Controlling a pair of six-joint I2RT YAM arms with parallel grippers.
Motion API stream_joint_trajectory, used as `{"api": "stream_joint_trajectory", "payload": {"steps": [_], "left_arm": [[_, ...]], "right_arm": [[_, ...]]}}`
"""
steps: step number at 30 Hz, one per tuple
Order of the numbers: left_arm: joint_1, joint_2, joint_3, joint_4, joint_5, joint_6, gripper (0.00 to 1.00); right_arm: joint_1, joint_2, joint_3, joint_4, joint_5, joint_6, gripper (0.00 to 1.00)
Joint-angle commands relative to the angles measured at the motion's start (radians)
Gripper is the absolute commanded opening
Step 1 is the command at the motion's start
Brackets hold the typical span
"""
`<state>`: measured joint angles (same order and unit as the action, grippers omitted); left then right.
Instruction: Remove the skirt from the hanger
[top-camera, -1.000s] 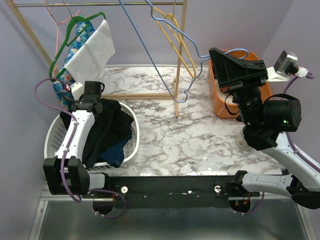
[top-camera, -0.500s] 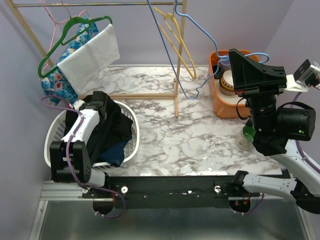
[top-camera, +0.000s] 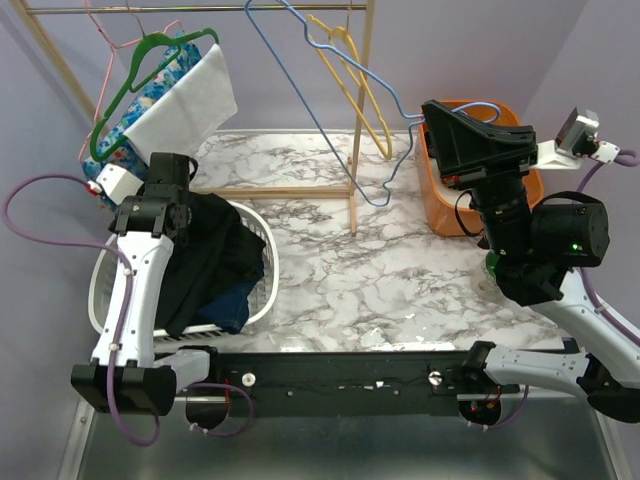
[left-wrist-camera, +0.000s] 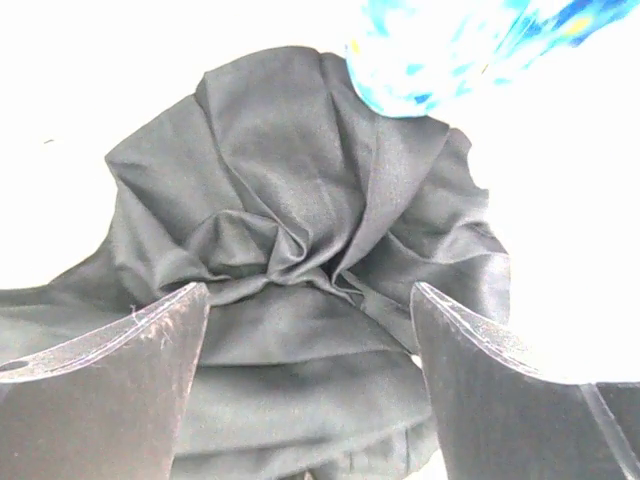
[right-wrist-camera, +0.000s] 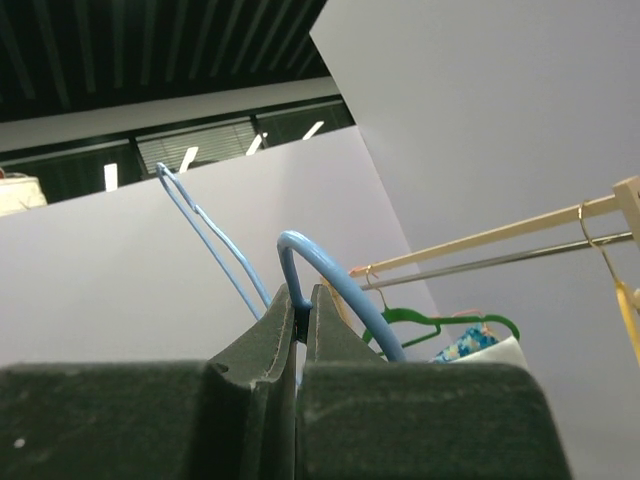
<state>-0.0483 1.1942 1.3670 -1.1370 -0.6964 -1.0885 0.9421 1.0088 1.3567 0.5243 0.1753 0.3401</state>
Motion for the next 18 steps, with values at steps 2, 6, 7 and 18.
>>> {"api": "stream_joint_trajectory", "payload": {"steps": [2, 6, 7, 18], "left_arm": [[-0.002, -0.030, 0.160, -0.298, 0.060, -0.126, 0.93], [-0.002, -0.086, 0.153, -0.380, 0.230, -0.140, 0.91], [-0.002, -0.140, 0.127, -0.379, 0.270, -0.143, 0.90], [-0.002, -0.279, -0.182, -0.276, 0.469, -0.125, 0.87]], "right_arm": [[-0.002, 0.019, 0.018, -0.056, 0.021, 0.017, 0.01], [-0.002, 0.033, 0.010, -0.066, 0.020, 0.027, 0.01], [0.000, 0.036, 0.010, -0.069, 0.020, 0.025, 0.01], [0.000, 0.079, -0.013, -0.064, 0.027, 0.051, 0.01]]}}
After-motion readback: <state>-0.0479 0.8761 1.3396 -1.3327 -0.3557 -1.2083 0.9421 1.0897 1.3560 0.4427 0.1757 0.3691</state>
